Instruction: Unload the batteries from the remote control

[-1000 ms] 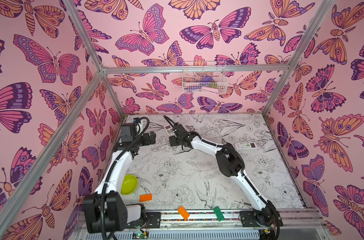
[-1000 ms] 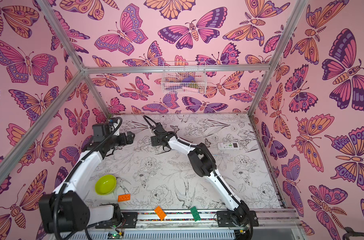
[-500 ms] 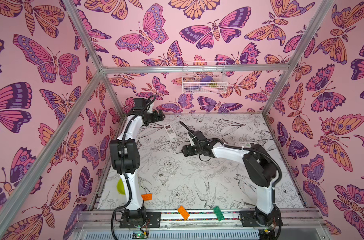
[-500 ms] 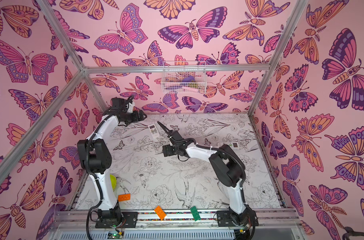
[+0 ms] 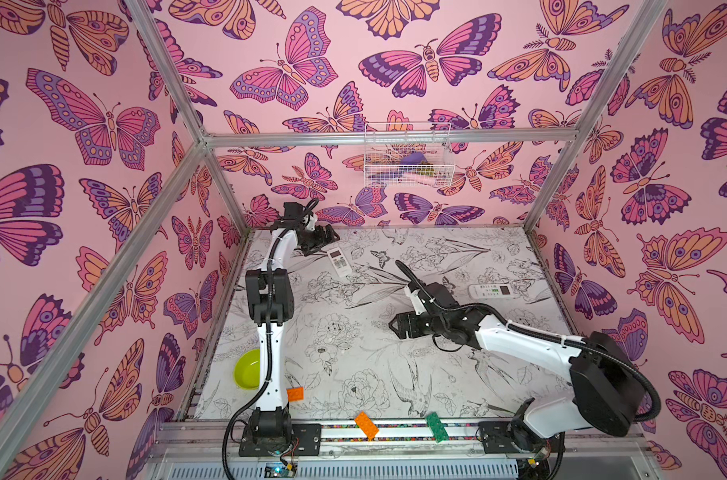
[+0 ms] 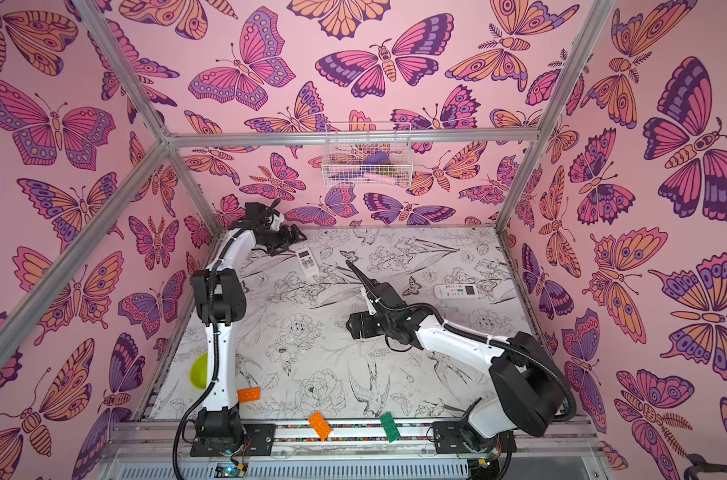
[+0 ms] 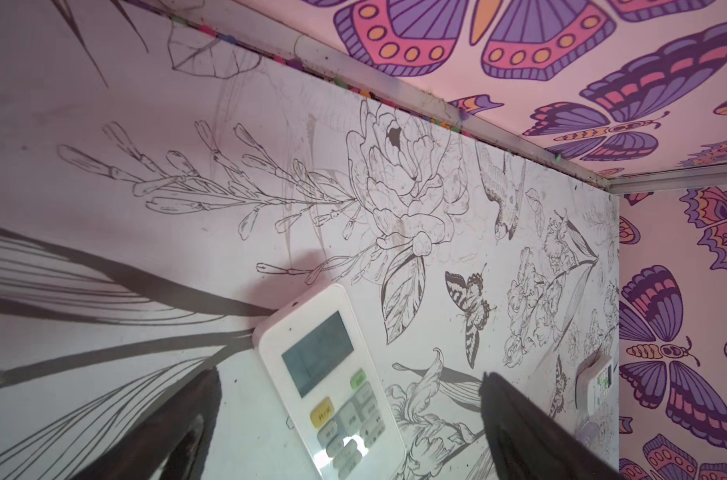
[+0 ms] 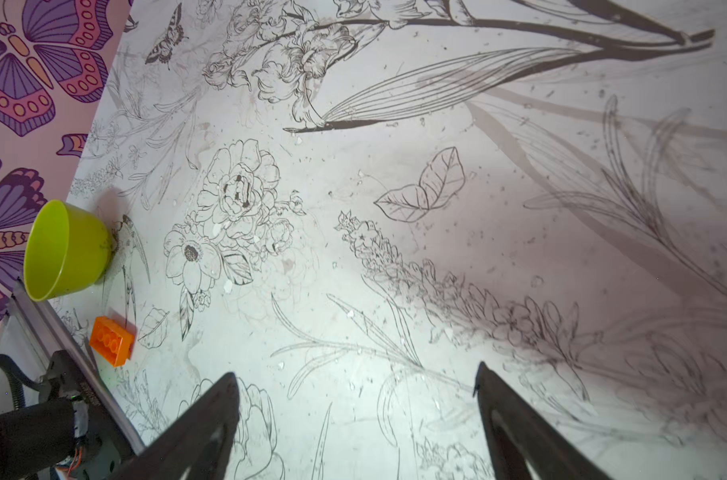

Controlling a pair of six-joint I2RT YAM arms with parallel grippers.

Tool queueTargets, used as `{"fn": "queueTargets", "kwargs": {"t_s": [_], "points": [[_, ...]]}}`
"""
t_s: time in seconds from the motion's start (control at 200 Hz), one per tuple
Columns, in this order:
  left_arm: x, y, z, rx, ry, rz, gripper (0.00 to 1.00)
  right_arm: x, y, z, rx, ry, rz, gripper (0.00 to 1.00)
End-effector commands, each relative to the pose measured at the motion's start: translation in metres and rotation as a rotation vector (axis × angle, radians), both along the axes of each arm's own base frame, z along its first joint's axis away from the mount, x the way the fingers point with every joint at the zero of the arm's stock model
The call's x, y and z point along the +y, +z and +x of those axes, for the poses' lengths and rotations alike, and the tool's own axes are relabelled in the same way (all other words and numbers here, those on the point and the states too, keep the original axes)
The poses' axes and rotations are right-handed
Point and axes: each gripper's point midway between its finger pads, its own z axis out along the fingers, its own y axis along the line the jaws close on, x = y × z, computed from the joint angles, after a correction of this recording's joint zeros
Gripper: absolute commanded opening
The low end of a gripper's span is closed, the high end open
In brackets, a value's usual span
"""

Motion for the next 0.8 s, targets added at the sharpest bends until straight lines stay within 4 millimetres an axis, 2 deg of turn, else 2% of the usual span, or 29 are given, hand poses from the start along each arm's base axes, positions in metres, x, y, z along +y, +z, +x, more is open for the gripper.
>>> {"fn": "queueTargets", "kwargs": {"t_s": [0.0,0.2,0.301,0.756,0.796], "points": [[-0.011,-0.003,0.005,0.041,0.036,-0.058,0.97,-0.014,0.016,-0.007,-0.02,-0.068,0.03,0.89],[-0.009,-0.005,0.019,0.013,0.08,-0.052,0.98,-0.039,0.026,-0.018,-0.037,-0.12,0.0,0.88],[-0.007,-0.007,0.026,0.008,0.102,-0.086,0.92,-0.042,0.028,-0.019,-0.033,-0.13,-0.002,0.88],[0.003,-0.021,0.013,0.088,0.135,-0.058,0.91,-0.024,0.033,-0.01,-0.007,-0.103,-0.009,0.88],[0.004,-0.022,0.013,0.096,0.144,-0.061,0.89,-0.023,0.035,-0.009,-0.007,-0.098,-0.011,0.88]]}}
